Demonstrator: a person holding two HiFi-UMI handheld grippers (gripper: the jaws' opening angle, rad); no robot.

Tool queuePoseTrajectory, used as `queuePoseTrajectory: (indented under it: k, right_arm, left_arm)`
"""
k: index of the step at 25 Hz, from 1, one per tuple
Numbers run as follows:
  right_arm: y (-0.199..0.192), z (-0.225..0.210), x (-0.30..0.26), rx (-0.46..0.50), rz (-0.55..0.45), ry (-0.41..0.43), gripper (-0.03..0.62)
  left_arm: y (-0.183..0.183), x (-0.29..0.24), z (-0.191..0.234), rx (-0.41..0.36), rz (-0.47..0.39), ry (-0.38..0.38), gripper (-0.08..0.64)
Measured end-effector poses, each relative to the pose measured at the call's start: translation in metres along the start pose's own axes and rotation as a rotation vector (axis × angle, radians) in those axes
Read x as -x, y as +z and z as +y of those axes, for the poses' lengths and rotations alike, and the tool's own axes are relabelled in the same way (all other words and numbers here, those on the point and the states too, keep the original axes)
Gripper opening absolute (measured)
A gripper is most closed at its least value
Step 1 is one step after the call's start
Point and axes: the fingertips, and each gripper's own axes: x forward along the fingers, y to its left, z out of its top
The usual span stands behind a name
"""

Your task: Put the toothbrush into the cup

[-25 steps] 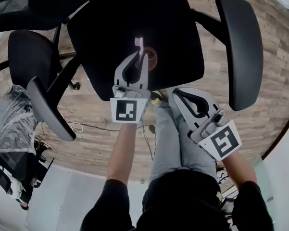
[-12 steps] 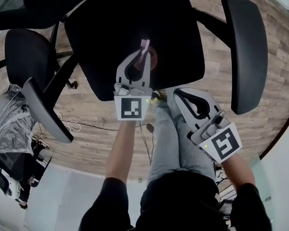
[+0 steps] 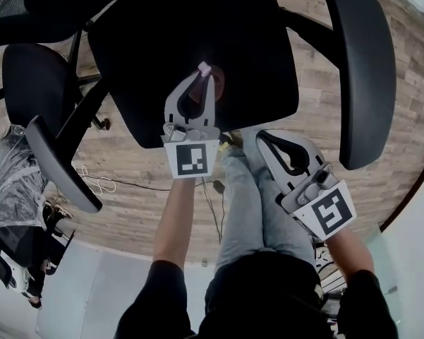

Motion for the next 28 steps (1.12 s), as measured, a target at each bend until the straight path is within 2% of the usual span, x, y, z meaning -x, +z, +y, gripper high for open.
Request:
queuePoseTrajectory:
  k: [5, 15, 28]
  right_arm:
    - [-0.003, -0.002, 0.0, -0.013, 0.01, -0.018, 0.02]
    - [-0.002, 0.0, 0.0, -0.017, 0.017, -0.021, 0.02]
    - [-0.001, 0.011, 0.0, 0.013, 0.008, -0.006, 0.02]
  left_arm:
    - [-0.002, 0.0, 0.0, 0.017, -0.005, 0.011, 0.048]
    - [-0.005, 0.003, 0.004, 0.13, 0.012, 0.02, 0.049]
    - [0.001, 0.008, -0.002, 0.133, 0.001, -0.015, 0.049]
